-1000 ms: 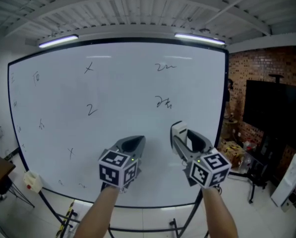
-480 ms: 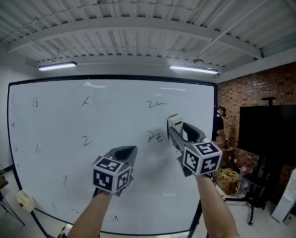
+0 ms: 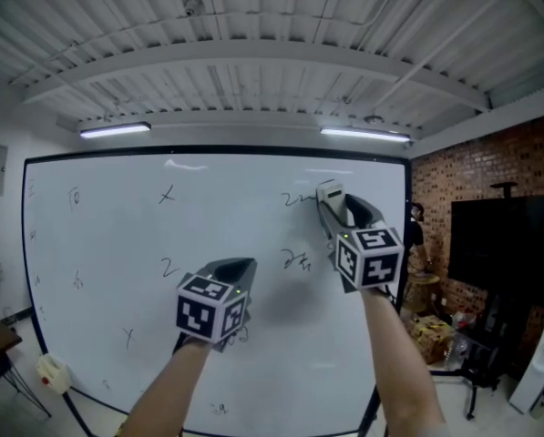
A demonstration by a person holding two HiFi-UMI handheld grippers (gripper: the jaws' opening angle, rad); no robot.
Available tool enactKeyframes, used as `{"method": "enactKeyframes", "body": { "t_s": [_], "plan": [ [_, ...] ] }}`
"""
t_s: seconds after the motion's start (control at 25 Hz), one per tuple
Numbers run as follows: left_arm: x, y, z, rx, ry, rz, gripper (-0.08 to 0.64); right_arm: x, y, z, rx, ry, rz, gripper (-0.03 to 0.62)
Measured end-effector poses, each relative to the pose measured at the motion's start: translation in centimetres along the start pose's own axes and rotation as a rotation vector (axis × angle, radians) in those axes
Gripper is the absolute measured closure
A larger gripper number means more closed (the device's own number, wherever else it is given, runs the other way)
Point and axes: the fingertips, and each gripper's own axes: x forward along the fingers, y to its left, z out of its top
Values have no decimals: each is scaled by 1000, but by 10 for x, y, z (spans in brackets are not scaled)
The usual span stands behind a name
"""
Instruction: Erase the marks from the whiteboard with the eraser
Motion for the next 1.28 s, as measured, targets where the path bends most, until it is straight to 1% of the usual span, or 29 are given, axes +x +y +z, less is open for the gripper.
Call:
{"method": "enactKeyframes", "body": {
  "t_s": [0.16,0.24,0.4,0.56,0.72,0.84,0.92,1.04,1.12,1.28],
  "plan": [
    [1,6,-1,14,18,10,560,18,-1,3,-79,31,-78,373],
    [-1,9,-2,24,21,10,560,21,1,2,-101,41,-108,374],
    [-2,9,-4,34,22,4,560,23,3,2,-113,53,-135,377],
    [-3,8,-5,35,23,-4,560,26,8,3,-96,63,-151,377],
    [-10,10,-9,29,25,-7,560,30,22,2,-88,77,-130,379],
    [-19,16,-14,21,30,1,560,36,44,3,-83,79,-98,379],
    [-25,21,-19,14,36,11,560,42,71,5,-90,78,-62,379],
    [-36,29,-26,-1,42,29,560,53,121,7,-128,73,5,379],
    [-43,34,-30,-10,41,40,560,58,144,8,-155,70,23,379],
    [-47,38,-37,-22,46,48,560,59,142,6,-132,75,38,377]
  ]
}}
